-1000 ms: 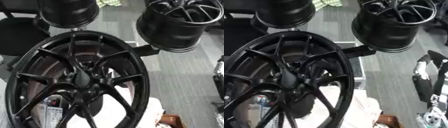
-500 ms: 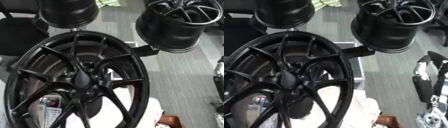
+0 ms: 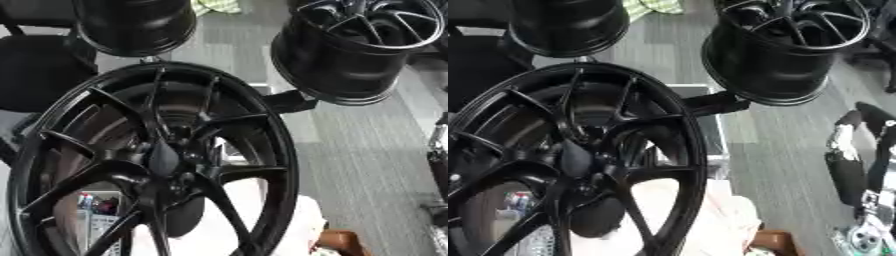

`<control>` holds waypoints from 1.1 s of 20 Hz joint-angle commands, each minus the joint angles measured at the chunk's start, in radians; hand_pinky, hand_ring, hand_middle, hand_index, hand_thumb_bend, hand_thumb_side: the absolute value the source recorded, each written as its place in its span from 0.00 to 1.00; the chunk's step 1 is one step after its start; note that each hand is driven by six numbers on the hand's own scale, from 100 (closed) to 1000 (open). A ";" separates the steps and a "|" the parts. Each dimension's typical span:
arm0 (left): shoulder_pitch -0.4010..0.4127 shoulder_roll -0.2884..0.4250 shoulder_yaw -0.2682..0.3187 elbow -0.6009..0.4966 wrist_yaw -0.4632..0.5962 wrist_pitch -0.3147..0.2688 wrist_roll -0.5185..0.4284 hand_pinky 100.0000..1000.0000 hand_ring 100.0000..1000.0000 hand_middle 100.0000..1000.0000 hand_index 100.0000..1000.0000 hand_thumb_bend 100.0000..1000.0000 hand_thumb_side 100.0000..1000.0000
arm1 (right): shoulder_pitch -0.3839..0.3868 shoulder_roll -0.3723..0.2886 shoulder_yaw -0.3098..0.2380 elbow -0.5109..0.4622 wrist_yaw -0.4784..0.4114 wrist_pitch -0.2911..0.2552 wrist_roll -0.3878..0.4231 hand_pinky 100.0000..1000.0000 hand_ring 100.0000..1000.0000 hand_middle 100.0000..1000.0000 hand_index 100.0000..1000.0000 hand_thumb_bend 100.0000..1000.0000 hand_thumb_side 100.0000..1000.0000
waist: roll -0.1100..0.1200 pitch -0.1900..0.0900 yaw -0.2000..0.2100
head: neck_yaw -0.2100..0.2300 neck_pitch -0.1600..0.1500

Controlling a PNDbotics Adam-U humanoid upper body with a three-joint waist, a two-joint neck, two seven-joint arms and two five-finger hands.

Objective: Pull the pin out of the wheel hub.

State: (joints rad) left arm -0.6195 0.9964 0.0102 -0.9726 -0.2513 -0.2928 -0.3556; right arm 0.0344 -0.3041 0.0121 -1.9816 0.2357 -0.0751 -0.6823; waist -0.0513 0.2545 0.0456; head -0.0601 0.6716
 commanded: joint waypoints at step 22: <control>-0.015 0.034 0.011 -0.039 0.015 -0.012 0.032 0.98 0.98 0.91 1.00 0.00 0.84 | -0.008 -0.011 -0.007 -0.018 -0.007 0.000 0.001 0.86 0.74 0.52 0.68 0.00 0.49 | 0.007 -0.013 -0.003 | 0.007 -0.008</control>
State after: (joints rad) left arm -0.6202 0.9952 0.0047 -1.0035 -0.2370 -0.2978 -0.3228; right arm 0.0343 -0.3039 0.0122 -1.9816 0.2348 -0.0747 -0.6820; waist -0.0513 0.2542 0.0432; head -0.0557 0.6727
